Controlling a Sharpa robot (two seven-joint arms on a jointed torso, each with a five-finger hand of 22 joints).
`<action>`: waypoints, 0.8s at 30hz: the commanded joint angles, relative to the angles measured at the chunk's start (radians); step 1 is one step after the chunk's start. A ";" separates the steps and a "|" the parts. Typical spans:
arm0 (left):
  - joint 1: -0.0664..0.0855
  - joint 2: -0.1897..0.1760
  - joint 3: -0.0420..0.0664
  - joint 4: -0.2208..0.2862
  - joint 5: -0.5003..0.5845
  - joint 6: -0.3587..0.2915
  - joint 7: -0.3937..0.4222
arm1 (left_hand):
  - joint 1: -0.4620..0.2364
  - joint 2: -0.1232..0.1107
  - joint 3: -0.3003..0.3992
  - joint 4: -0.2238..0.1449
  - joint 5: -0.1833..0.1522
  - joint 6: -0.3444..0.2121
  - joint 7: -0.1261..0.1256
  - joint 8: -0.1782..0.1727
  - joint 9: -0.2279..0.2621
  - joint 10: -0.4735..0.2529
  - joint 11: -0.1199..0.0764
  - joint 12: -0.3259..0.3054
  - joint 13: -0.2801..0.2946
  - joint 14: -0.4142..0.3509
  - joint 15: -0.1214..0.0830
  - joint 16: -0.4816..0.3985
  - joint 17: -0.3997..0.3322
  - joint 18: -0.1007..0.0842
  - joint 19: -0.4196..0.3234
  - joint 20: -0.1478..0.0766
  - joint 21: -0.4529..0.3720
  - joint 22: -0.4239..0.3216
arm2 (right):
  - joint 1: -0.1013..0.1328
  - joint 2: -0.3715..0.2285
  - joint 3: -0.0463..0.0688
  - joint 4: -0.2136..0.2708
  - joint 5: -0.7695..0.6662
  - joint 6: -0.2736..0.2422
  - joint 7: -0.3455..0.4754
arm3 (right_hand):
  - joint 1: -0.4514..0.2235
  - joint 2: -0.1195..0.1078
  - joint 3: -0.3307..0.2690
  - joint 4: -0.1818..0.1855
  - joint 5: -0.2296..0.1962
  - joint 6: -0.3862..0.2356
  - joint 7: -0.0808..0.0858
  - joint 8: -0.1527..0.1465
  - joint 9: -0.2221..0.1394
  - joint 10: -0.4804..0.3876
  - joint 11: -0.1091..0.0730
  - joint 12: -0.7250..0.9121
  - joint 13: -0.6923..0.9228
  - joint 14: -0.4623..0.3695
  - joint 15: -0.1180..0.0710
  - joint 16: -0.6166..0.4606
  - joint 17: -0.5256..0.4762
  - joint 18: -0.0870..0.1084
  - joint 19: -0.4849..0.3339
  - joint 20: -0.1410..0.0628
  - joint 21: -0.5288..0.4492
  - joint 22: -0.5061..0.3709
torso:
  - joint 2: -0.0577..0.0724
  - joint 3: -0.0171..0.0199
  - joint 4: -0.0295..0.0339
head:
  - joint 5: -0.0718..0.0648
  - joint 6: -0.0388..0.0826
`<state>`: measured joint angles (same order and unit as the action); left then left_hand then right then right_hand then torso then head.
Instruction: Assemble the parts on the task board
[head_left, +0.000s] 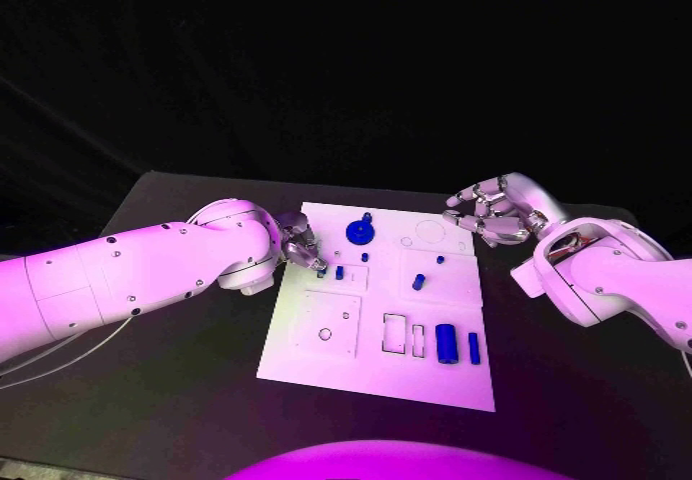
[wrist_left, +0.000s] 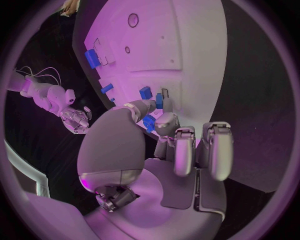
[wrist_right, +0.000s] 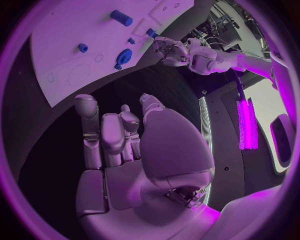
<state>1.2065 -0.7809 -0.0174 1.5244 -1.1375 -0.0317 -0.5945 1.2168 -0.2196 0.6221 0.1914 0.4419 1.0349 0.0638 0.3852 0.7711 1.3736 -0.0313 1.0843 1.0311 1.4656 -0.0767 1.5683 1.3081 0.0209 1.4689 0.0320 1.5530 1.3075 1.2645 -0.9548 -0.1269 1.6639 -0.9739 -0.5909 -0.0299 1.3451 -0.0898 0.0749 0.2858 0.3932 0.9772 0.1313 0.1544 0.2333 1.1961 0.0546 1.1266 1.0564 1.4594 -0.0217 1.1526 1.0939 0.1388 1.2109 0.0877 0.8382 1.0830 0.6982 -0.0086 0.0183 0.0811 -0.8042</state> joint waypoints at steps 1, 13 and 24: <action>-0.002 0.002 0.000 -0.002 -0.049 0.035 -0.006 | 0.004 0.004 0.154 -0.158 0.006 0.019 -0.020 0.004 0.002 0.008 -0.002 -0.001 -0.001 0.105 -0.009 0.002 0.263 -0.015 0.087 -0.007 0.005 0.244 | -0.001 0.000 0.000 0.001 -0.004 0.008 0.006 | -0.010 -0.004 -0.004 0.004 0.004 0.001 0.005 0.004 0.000 -0.004 -0.002 0.001 -0.001 0.001 0.002 -0.006 0.000 0.008 0.004 0.002 -0.004 -0.001 | 0.000 0.0000 -0.0004 | 0.000 0.000; -0.003 0.010 0.000 -0.011 -0.073 0.044 -0.018 | 0.003 0.002 0.154 -0.159 0.006 0.020 -0.020 0.004 0.002 0.011 -0.002 0.004 0.003 0.105 -0.010 0.002 0.263 -0.016 0.087 -0.008 0.006 0.245 | -0.001 0.001 0.000 0.001 -0.004 0.008 0.006 | -0.010 -0.004 -0.004 0.004 0.004 0.001 0.005 0.004 0.000 -0.004 -0.002 0.001 -0.001 0.001 0.002 -0.006 0.000 0.008 0.004 0.002 -0.004 -0.001 | 0.000 0.0002 0.0001 | 0.002 -0.002; -0.003 0.012 0.000 -0.011 -0.076 0.083 -0.014 | 0.000 -0.002 0.152 -0.159 0.005 0.023 -0.022 0.006 0.002 0.012 -0.003 0.002 0.001 0.105 -0.010 0.002 0.263 -0.016 0.089 -0.009 0.008 0.247 | -0.001 0.001 0.000 0.001 -0.004 0.008 0.006 | -0.010 -0.004 -0.004 0.004 0.004 0.001 0.005 0.004 0.000 -0.004 -0.002 0.001 -0.001 0.001 0.002 -0.006 0.000 0.008 0.004 0.002 -0.004 -0.001 | 0.000 0.0004 0.0002 | 0.001 -0.004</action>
<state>1.2052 -0.7710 -0.0157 1.5130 -1.2027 0.0143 -0.6056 1.2167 -0.2197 0.6224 0.1911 0.4463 1.0349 0.0638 0.3881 0.7720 1.3779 -0.0323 1.0843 1.0330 1.4690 -0.0799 1.5683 1.3078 0.0220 1.4653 0.0285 1.5568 1.3074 1.2645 -0.9546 -0.1269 1.6643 -0.9728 -0.5909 -0.0302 1.3452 -0.0898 0.0749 0.2858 0.3932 0.9767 0.1308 0.1544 0.2334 1.1978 0.0563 1.1266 1.0564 1.4594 -0.0217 1.1526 1.0939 0.1388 1.2109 0.0876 0.8383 1.0830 0.6981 -0.0086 0.0184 0.0826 -0.8082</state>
